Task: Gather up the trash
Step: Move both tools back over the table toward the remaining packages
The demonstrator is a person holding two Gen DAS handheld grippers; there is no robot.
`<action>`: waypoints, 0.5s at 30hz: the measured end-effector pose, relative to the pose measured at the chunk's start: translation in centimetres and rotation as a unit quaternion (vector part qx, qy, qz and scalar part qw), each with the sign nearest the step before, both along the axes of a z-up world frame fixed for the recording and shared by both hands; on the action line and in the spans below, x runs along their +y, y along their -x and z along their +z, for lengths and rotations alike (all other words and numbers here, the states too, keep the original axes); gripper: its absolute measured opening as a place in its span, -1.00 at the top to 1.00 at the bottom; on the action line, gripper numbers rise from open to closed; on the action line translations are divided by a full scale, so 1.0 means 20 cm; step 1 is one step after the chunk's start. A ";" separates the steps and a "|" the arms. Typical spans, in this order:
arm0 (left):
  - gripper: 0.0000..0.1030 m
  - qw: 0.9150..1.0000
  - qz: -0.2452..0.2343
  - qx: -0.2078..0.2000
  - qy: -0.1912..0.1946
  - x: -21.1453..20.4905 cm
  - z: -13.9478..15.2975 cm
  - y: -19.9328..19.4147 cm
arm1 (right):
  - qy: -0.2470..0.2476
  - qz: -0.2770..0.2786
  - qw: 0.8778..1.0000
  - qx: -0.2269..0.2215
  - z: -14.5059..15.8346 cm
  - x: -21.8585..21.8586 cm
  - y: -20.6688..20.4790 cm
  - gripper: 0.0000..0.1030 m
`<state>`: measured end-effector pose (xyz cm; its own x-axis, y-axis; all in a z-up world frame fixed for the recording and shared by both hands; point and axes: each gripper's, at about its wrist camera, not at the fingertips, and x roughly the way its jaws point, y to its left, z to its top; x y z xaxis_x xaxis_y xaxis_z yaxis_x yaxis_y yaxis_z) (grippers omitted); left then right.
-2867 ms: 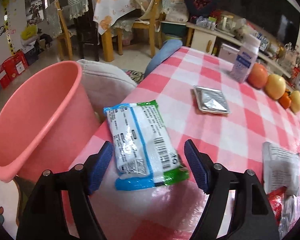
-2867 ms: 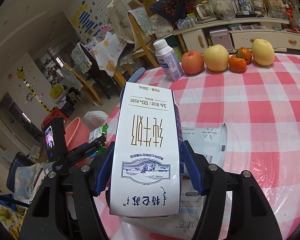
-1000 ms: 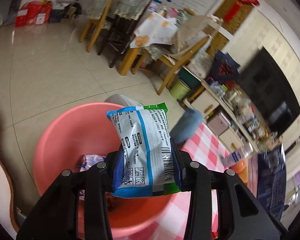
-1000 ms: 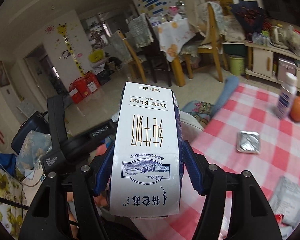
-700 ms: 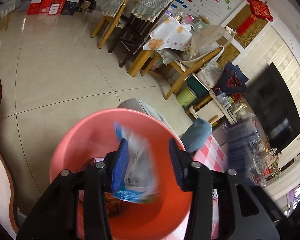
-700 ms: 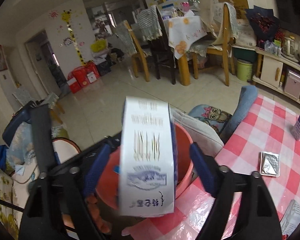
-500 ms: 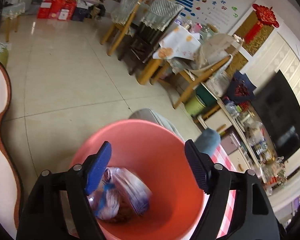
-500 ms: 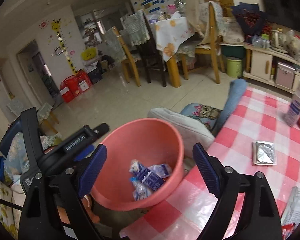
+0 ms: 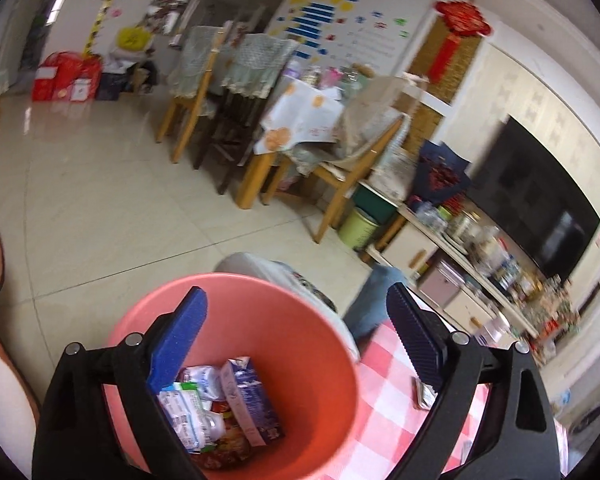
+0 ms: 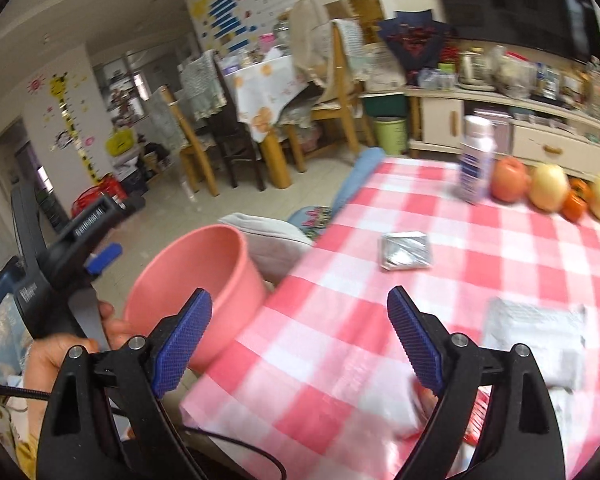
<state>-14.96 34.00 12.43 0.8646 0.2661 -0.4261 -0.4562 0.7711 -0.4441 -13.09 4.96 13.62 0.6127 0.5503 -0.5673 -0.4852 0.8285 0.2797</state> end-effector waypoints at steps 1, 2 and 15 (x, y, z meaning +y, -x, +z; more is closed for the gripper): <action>-0.78 1.000 -0.008 0.003 -0.005 -0.03 0.01 0.00 | -0.003 -0.009 1.000 0.003 -0.01 -0.04 0.01 -0.74; -0.78 1.000 -0.014 0.004 -0.010 -0.06 0.02 0.00 | -0.007 -0.017 1.000 0.005 -0.03 -0.09 0.03 -0.74; -0.78 0.989 -0.132 0.017 -0.059 -0.55 0.11 -0.07 | -0.004 -0.103 0.994 -0.038 0.00 -0.51 0.16 -0.84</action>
